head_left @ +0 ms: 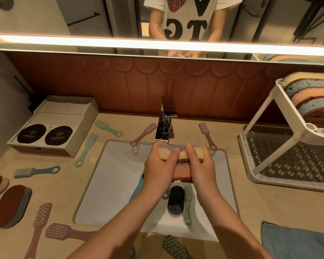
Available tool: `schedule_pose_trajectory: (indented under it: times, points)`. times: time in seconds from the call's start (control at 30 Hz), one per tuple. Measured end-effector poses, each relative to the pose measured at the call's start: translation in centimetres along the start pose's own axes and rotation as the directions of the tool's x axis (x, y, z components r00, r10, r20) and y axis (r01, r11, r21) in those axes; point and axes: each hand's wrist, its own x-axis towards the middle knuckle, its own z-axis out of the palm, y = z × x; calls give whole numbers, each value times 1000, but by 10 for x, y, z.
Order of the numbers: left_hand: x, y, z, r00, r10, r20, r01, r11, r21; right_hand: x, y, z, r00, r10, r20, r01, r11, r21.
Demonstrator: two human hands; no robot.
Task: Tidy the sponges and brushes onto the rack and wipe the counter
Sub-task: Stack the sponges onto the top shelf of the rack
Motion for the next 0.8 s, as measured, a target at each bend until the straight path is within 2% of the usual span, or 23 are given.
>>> schedule_pose_trajectory:
  times: [0.17,0.27,0.33,0.43,0.63,0.8]
  points:
    - [-5,0,2,996,88,-19,-87,996,29,-4,2,12,984,-94,-151,96,995,3]
    - [-7,3,2,992,128,18,-127,992,-20,-3,0,18,967,-116,-228,123,992,17]
    - [-2,5,2,992,124,39,-123,992,-17,-4,1,22,957,-127,-261,134,991,8]
    - [8,2,1,994,106,-4,-106,994,37,-5,4,27,958,-125,-257,124,992,-21]
    - [22,-20,3,998,68,15,-70,962,263,0,19,34,959,-31,-281,28,999,-16]
    - [24,-26,10,995,77,56,-95,850,518,10,37,39,932,192,-306,-172,981,92]
